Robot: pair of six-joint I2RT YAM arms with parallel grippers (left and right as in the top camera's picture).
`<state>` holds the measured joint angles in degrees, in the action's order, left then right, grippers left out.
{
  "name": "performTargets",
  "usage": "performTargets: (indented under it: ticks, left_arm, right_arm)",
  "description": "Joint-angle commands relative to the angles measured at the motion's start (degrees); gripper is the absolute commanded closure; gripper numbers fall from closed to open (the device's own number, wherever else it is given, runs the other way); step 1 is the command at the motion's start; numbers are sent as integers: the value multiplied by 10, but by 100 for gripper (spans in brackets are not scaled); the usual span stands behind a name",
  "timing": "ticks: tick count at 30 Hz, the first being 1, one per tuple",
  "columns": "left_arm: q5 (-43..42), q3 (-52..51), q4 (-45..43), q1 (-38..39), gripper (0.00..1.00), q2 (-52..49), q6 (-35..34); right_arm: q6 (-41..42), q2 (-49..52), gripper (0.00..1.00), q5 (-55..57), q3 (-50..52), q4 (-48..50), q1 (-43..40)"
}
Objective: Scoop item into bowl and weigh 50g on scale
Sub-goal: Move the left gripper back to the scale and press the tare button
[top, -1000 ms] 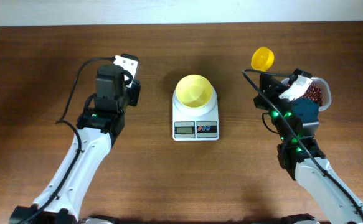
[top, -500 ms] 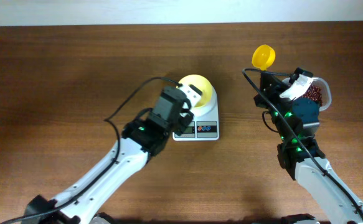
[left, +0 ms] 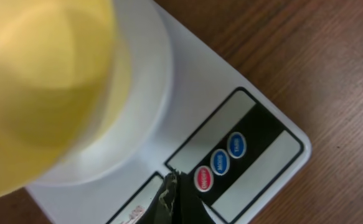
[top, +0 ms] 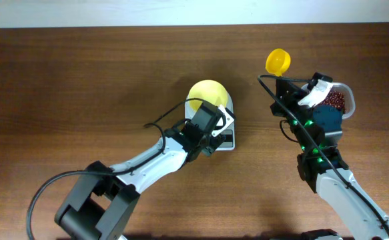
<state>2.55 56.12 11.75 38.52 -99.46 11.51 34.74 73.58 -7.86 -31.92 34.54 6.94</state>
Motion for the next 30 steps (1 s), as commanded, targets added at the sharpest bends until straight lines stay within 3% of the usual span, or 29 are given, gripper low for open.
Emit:
performTargets:
  ticks: [1, 30]
  left_arm:
    - [-24, -2, -6, 3, 100, -24, -3]
    - [-34, -2, -23, 5, 100, -54, 6]
  right_arm:
    - [2, 2, 96, -7, -6, 2, -3]
    - [2, 2, 96, -24, -6, 2, -3]
